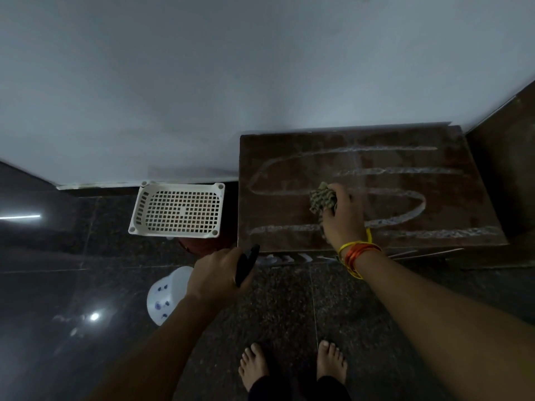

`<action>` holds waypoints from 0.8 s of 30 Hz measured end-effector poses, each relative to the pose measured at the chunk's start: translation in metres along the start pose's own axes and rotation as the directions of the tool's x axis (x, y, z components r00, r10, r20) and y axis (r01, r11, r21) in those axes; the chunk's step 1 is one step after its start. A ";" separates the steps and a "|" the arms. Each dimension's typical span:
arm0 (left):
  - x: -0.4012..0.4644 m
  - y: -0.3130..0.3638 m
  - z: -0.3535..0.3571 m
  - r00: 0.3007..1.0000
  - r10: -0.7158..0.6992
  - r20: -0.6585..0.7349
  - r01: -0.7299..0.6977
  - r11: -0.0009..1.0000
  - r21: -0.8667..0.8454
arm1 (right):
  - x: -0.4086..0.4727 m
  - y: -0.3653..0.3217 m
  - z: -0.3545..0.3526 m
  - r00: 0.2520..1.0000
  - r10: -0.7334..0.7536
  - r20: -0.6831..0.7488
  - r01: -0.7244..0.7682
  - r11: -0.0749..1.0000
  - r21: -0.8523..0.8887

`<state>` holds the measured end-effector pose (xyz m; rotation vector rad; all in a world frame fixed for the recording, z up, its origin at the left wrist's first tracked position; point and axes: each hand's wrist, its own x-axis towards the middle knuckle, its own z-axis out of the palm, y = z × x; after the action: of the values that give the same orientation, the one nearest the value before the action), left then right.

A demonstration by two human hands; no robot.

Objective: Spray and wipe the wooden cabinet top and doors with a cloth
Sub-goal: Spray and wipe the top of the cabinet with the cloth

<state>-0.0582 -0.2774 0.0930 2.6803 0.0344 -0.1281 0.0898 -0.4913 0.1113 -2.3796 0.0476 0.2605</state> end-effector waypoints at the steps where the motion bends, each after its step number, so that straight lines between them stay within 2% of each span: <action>1: -0.002 0.000 0.000 1.000 -0.006 -0.006 0.006 1.000 0.005 | -0.003 0.000 0.001 1.000 -0.006 0.004 0.006 1.000 0.001; 6: -0.010 -0.003 -0.003 0.999 -0.050 0.014 0.049 0.998 0.036 | -0.012 -0.002 0.000 0.999 -0.049 -0.002 0.049 0.999 -0.003; 11: -0.012 -0.004 -0.009 0.987 -0.159 0.033 0.158 0.986 0.052 | -0.009 0.003 -0.007 0.999 -0.036 -0.003 0.036 0.999 -0.004; 16: -0.006 -0.004 -0.015 0.964 -0.260 -0.048 0.262 0.964 0.043 | -0.005 0.008 -0.014 0.999 -0.032 -0.016 0.033 0.999 0.007; 21: 0.016 0.008 -0.026 0.954 -0.276 -0.115 0.280 0.960 0.016 | -0.006 0.010 -0.020 0.999 -0.034 -0.022 0.033 0.999 -0.021; 24: 0.033 0.015 -0.033 0.964 -0.246 -0.098 0.250 0.968 0.027 | -0.005 0.008 -0.021 0.999 -0.046 -0.016 0.046 0.999 -0.018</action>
<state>-0.0220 -0.2761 0.1257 2.7088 0.4023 -0.0814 0.0872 -0.5116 0.1215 -2.3969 -0.0016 0.2198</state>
